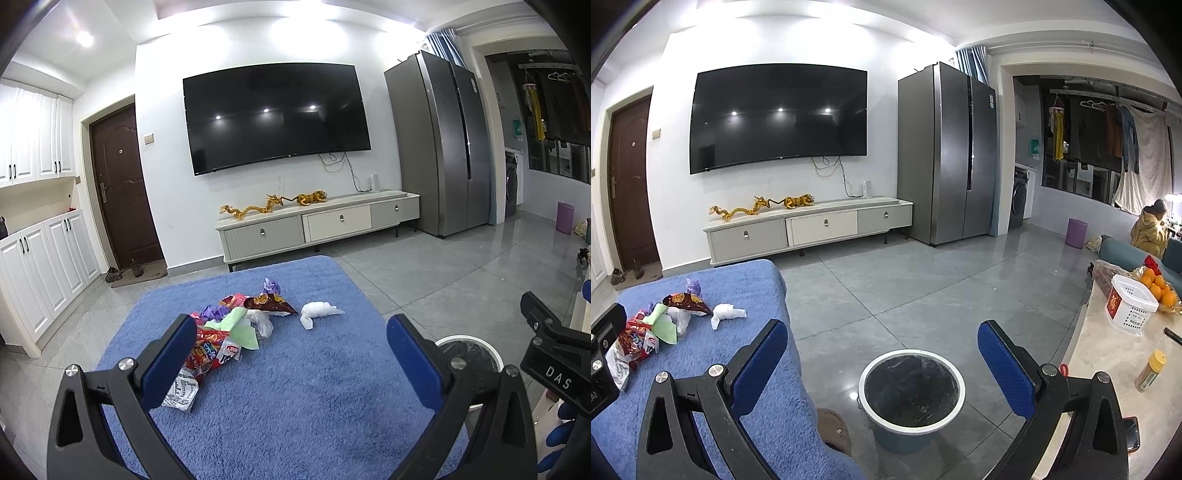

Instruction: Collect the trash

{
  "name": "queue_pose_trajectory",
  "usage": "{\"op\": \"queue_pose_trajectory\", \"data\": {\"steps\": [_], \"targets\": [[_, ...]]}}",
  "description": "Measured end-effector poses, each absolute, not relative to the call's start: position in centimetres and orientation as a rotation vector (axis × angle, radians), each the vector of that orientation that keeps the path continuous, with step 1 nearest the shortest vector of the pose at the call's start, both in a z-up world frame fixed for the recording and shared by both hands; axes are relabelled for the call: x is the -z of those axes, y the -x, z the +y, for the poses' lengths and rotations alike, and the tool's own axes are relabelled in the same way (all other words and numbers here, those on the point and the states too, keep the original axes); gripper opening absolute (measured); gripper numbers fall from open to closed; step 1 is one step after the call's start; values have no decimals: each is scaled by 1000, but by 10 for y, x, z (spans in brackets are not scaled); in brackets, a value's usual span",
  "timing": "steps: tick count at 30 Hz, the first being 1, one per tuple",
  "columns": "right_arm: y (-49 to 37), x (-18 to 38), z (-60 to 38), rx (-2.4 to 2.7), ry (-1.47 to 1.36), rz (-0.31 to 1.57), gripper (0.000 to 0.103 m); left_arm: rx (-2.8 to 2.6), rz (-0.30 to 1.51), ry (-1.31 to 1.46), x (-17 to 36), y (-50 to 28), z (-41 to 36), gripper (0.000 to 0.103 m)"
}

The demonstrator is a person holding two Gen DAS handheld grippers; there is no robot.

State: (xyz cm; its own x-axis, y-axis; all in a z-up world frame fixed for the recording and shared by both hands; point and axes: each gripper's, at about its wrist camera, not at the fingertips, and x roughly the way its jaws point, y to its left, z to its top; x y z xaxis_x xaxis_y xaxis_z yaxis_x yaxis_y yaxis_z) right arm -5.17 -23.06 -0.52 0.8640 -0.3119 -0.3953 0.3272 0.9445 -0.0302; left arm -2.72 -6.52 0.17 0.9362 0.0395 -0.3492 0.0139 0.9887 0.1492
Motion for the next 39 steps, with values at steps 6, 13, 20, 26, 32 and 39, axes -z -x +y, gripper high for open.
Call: {"op": "queue_pose_trajectory", "data": {"steps": [6, 13, 20, 26, 32, 39], "targets": [[50, 6, -229, 345, -31, 414, 103, -22, 350, -141, -2, 28, -62, 103], [45, 12, -224, 344, -22, 431, 103, -22, 352, -141, -1, 27, -59, 103], [46, 14, -223, 341, -7, 433, 103, -23, 365, -131, 3, 24, -55, 103], [47, 12, -225, 348, -16, 422, 103, -24, 352, -129, 2, 26, -55, 103], [52, 9, -225, 338, -28, 389, 103, -8, 339, -116, -2, 30, -53, 103], [54, 5, -224, 337, -37, 370, 103, 6, 310, -112, -8, 36, -53, 103]]}}
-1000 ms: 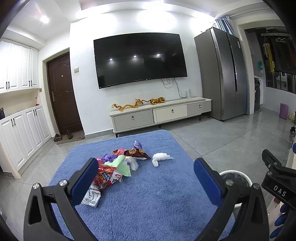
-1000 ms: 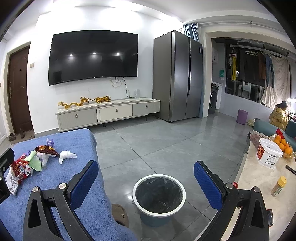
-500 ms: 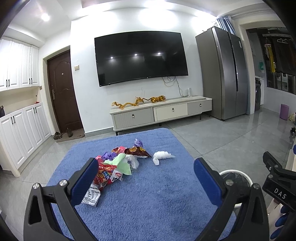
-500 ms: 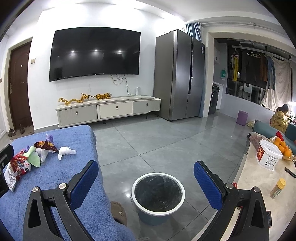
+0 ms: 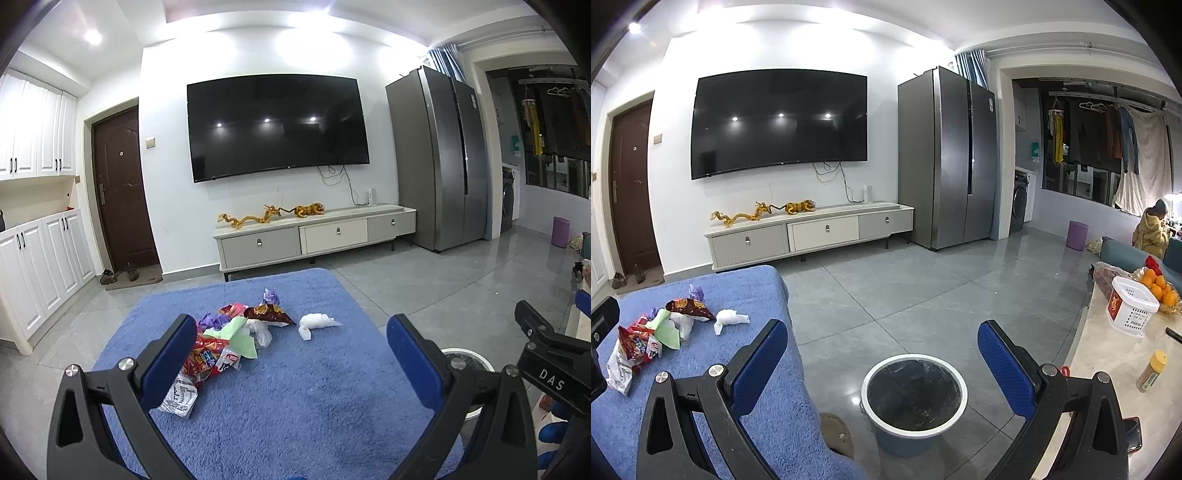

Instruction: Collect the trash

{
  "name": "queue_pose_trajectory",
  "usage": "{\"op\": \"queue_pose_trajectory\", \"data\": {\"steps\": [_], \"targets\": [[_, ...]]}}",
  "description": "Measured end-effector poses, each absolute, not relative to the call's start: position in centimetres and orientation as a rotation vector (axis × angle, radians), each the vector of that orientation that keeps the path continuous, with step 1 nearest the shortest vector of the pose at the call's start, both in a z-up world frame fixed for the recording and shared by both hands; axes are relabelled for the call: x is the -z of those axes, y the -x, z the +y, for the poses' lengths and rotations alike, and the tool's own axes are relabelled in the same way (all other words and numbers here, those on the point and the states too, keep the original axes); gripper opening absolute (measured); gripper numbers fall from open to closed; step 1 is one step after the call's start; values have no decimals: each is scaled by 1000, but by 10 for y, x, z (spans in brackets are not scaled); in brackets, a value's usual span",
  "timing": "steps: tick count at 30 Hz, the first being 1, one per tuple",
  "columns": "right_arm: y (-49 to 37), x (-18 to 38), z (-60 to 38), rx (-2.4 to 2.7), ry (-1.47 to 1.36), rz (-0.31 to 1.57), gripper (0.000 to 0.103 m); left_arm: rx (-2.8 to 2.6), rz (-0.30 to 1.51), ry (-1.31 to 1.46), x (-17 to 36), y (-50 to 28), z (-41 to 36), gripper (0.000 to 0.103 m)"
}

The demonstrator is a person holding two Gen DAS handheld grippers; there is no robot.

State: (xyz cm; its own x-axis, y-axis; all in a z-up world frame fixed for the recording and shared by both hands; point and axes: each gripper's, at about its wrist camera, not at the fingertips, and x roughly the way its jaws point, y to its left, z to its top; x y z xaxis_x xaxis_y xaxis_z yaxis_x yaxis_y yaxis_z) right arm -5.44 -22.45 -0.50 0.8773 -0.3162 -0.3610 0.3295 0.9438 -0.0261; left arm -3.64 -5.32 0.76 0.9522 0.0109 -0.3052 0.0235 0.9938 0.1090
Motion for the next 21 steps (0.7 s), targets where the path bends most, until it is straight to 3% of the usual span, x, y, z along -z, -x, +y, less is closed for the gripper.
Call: {"op": "queue_pose_trajectory", "data": {"steps": [21], "targets": [[57, 0, -219, 343, -22, 364, 103, -20, 276, -132, -8, 41, -54, 103]]}}
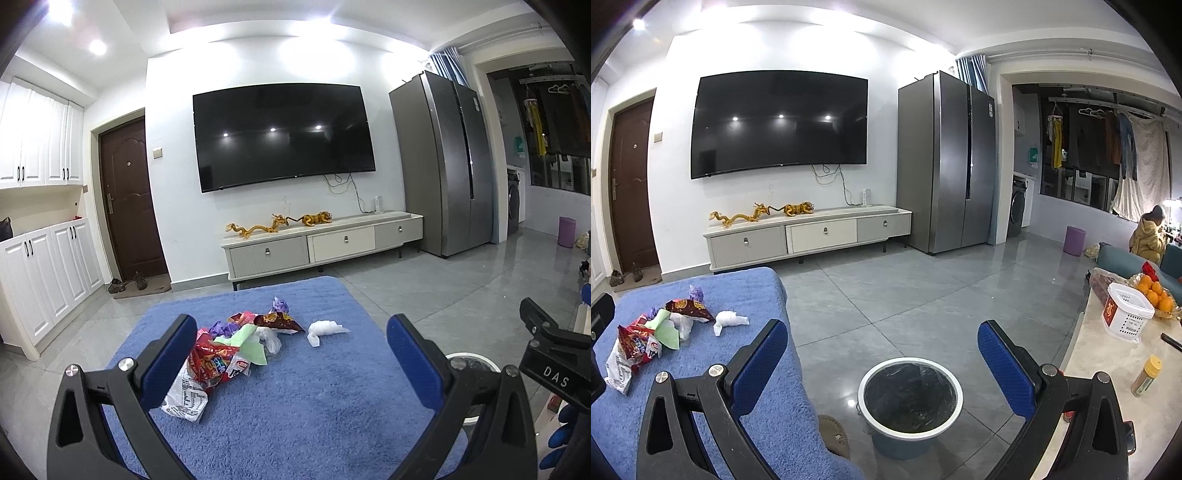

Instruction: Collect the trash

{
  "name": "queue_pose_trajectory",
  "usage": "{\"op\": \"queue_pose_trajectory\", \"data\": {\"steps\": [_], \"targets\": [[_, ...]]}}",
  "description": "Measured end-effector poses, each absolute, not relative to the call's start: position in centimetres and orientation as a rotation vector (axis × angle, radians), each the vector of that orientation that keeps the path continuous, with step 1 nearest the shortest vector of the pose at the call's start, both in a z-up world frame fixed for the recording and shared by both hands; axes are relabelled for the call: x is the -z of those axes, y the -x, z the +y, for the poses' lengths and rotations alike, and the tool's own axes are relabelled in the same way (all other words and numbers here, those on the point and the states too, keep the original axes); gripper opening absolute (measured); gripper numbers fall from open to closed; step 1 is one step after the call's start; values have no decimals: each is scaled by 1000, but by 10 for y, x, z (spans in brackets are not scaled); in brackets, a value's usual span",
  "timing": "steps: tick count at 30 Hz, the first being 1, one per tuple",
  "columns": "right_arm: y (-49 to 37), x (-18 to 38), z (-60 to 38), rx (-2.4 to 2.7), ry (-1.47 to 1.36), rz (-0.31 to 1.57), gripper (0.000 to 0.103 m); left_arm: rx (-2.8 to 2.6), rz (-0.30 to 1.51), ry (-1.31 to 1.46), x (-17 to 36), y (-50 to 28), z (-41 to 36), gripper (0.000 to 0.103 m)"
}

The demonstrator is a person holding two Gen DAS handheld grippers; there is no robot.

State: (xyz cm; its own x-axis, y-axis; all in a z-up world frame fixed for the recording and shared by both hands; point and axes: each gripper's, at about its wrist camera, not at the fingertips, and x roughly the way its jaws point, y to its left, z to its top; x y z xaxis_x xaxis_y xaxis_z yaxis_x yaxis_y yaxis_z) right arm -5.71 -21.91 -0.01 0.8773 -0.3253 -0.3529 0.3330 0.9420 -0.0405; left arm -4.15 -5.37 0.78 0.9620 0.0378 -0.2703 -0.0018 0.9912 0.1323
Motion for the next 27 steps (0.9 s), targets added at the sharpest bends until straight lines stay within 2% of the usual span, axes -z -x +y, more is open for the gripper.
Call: {"op": "queue_pose_trajectory", "data": {"steps": [27], "targets": [[47, 4, -227, 370, -19, 402, 103, 169, 380, -85, 17, 3, -38, 103]]}}
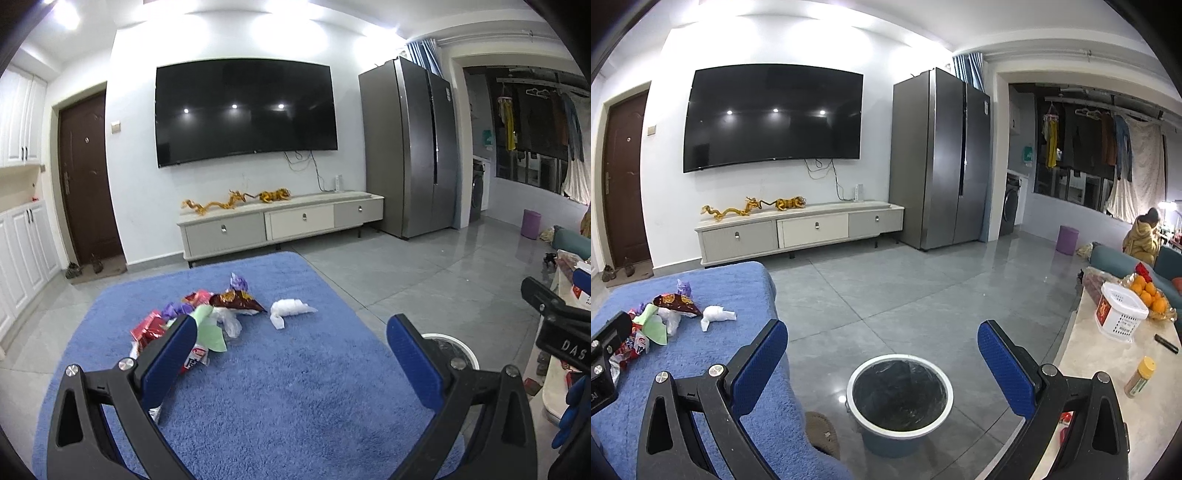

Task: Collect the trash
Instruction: 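Grasp the white chip bag with the left tool while the right tool grasps the brown snack bag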

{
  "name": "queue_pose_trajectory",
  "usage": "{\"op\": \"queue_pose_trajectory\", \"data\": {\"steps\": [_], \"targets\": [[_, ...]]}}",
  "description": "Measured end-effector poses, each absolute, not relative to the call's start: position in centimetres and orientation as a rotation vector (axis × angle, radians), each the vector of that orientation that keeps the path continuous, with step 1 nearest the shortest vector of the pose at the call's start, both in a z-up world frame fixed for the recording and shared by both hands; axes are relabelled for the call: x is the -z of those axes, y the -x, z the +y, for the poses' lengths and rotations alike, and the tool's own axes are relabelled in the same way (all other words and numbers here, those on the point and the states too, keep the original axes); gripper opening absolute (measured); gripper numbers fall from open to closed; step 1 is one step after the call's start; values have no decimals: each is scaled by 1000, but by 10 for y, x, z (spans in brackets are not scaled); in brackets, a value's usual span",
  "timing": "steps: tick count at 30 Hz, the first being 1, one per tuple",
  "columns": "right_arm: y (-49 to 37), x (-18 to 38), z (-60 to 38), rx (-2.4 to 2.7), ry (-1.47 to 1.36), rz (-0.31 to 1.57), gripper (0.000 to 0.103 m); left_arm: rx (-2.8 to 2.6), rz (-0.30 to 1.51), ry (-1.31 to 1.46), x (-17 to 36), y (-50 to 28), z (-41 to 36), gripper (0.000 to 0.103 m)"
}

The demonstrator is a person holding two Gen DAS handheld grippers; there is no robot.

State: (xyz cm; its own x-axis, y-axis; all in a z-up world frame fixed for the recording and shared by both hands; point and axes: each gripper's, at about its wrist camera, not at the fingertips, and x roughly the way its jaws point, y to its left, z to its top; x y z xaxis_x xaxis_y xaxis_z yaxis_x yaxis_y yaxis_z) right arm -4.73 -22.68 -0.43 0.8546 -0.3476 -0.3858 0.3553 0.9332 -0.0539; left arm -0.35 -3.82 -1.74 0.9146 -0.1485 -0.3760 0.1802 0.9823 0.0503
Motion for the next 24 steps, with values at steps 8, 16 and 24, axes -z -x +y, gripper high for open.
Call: {"op": "queue_pose_trajectory", "data": {"steps": [8, 16, 24], "targets": [[0, 20, -190, 157, -24, 519, 103, 81, 433, -52, 38, -25, 28, 103], [-75, 42, -131, -106, -28, 651, 96, -29, 567, -17, 78, -56, 127, 103], [-154, 59, -71, -338, -36, 728, 78, 51, 650, 41, 98, -80, 159, 103]]}}
